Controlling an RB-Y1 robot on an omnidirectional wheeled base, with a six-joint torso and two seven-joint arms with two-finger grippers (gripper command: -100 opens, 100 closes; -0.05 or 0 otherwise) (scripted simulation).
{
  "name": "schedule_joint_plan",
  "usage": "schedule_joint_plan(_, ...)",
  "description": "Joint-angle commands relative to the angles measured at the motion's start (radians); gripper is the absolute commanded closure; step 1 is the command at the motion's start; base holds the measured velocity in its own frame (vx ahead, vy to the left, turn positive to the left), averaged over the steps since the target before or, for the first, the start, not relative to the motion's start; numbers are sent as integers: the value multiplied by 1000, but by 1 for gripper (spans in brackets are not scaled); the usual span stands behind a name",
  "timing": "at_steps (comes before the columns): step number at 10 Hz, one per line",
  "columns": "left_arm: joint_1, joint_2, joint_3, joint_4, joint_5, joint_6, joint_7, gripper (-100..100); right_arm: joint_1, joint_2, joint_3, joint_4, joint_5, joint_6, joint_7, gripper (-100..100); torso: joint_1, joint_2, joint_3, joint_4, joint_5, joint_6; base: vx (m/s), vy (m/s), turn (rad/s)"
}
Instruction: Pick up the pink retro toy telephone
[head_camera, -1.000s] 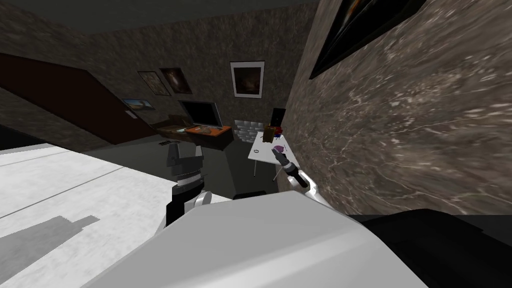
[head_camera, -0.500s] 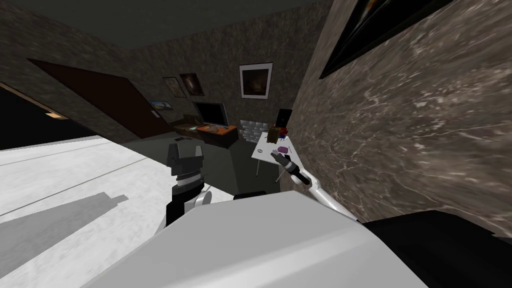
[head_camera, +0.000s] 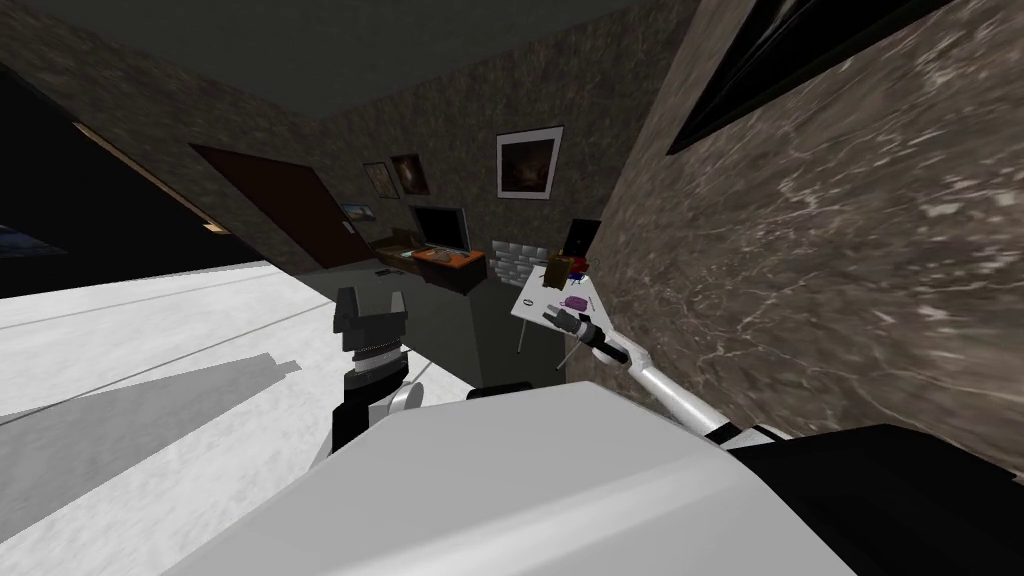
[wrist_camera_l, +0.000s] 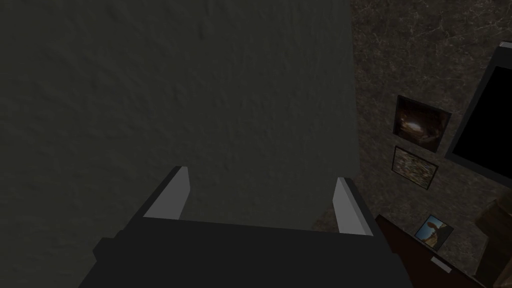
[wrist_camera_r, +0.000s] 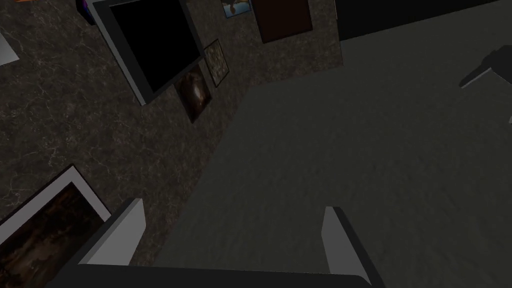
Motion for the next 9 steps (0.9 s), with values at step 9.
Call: schedule_joint_plan(9, 0, 0, 0, 0, 0, 0, 0, 0, -97, -281, 75, 241, 181, -89, -38, -100, 0, -2, -1, 0, 0, 0, 6, -5, 167)
